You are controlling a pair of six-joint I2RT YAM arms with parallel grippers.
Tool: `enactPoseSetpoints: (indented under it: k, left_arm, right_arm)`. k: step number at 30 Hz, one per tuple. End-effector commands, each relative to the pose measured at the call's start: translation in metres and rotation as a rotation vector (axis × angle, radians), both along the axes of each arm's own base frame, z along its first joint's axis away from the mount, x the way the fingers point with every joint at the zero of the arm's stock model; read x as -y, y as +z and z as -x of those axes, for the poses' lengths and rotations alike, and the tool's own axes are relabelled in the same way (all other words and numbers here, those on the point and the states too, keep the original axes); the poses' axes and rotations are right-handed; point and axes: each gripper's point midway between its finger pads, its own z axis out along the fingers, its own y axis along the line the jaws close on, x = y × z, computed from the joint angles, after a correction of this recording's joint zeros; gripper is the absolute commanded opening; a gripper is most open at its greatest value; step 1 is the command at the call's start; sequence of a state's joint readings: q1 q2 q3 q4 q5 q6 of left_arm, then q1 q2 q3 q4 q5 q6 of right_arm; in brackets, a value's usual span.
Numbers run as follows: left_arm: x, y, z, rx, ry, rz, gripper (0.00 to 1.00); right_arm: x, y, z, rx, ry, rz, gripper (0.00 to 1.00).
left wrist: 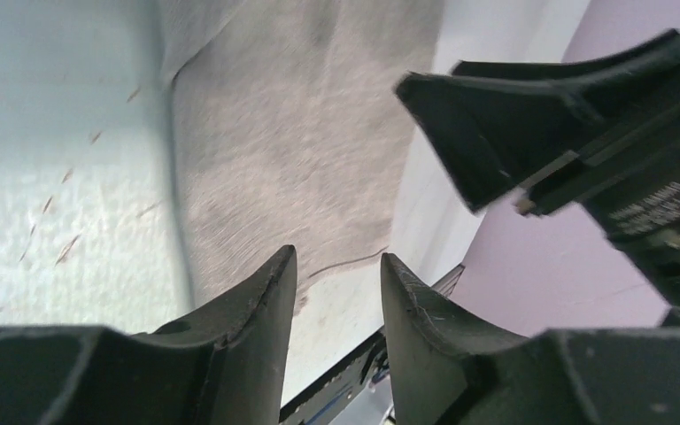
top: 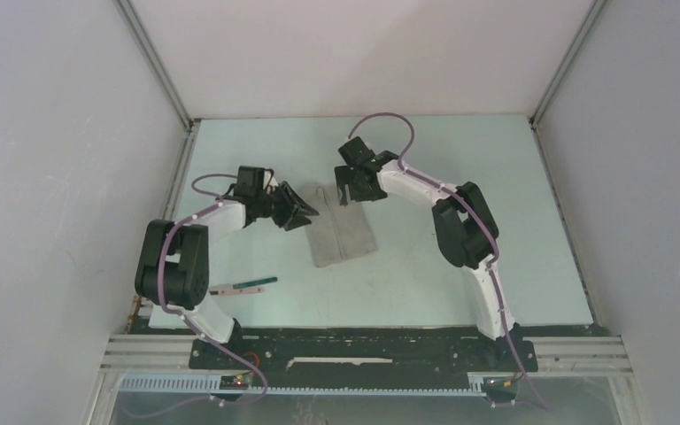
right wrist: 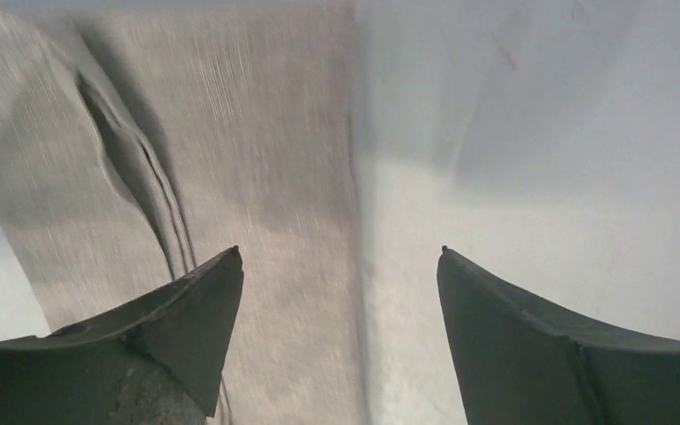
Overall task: Fold the napkin into a case and place the utensils inside
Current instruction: Fold the 2/3-rectangle-folded napkin at the center of the board.
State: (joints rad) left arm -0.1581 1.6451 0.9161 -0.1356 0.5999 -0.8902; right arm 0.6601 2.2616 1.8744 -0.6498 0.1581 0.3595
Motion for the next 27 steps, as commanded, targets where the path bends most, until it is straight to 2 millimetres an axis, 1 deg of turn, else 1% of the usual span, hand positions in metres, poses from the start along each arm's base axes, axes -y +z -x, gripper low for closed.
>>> enactPoseSetpoints:
  k: [1, 3, 4, 6, 7, 8, 11, 12, 14, 16, 17, 19, 21, 24, 25, 26, 27]
  left_arm:
    - [0.003, -0.012, 0.028, -0.004, -0.065, -0.012, 0.45]
    - [0.002, -0.02, 0.033, -0.016, -0.061, -0.021, 0.46]
    - [0.003, -0.024, 0.035, -0.022, -0.064, -0.02, 0.45]
    - [0.004, -0.032, 0.037, -0.041, -0.06, -0.021, 0.44]
    - [0.005, -0.035, 0.037, -0.046, -0.045, -0.014, 0.43]
    - [0.005, -0.036, 0.035, -0.044, -0.033, -0.011, 0.42]
    - [0.003, -0.04, 0.033, -0.046, -0.009, -0.028, 0.4]
    - [0.002, -0.042, 0.033, -0.05, -0.003, -0.033, 0.4]
    - [0.003, -0.046, 0.034, -0.061, 0.002, -0.034, 0.39]
    - [0.004, -0.051, 0.037, -0.078, 0.009, -0.032, 0.38]
    - [0.005, -0.051, 0.034, -0.062, 0.011, -0.027, 0.38]
    - [0.006, -0.053, 0.036, -0.067, 0.013, -0.024, 0.37]
    - [0.005, -0.055, 0.036, -0.069, 0.016, -0.025, 0.37]
    - [0.004, -0.057, 0.036, -0.068, 0.025, -0.026, 0.37]
    - [0.005, -0.057, 0.036, -0.07, 0.025, -0.024, 0.37]
    - [0.005, -0.058, 0.036, -0.071, 0.025, -0.023, 0.37]
    - [0.005, -0.058, 0.036, -0.073, 0.024, -0.022, 0.37]
  right_arm:
    - [0.003, 0.036, 0.038, -0.028, 0.06, -0.081, 0.9]
    - [0.005, 0.031, 0.051, -0.053, 0.056, -0.13, 0.9]
    - [0.006, 0.028, 0.054, -0.052, 0.049, -0.143, 0.9]
    - [0.003, 0.021, 0.058, -0.051, 0.038, -0.16, 0.87]
    - [-0.002, 0.015, 0.063, -0.061, 0.041, -0.148, 0.83]
    - [-0.005, 0.01, 0.066, -0.06, 0.036, -0.123, 0.8]
    - [-0.004, 0.0, 0.067, -0.002, 0.004, -0.009, 0.75]
    - [-0.002, -0.002, 0.067, 0.011, -0.012, 0.024, 0.75]
    - [0.0, -0.008, 0.067, 0.025, -0.032, 0.065, 0.78]
    - [0.0, -0.016, 0.07, 0.014, -0.025, 0.076, 0.81]
    - [0.0, -0.02, 0.071, 0.004, -0.026, 0.08, 0.81]
    - [0.0, -0.029, 0.075, -0.018, -0.022, 0.081, 0.8]
    - [0.0, -0.036, 0.08, -0.04, -0.027, 0.065, 0.76]
    - [-0.002, -0.042, 0.082, -0.052, -0.041, 0.048, 0.61]
    - [-0.001, -0.043, 0.082, -0.047, -0.045, 0.05, 0.54]
    - [-0.002, -0.042, 0.08, -0.039, -0.042, 0.045, 0.5]
    - [-0.002, -0.038, 0.078, -0.026, -0.04, 0.042, 0.48]
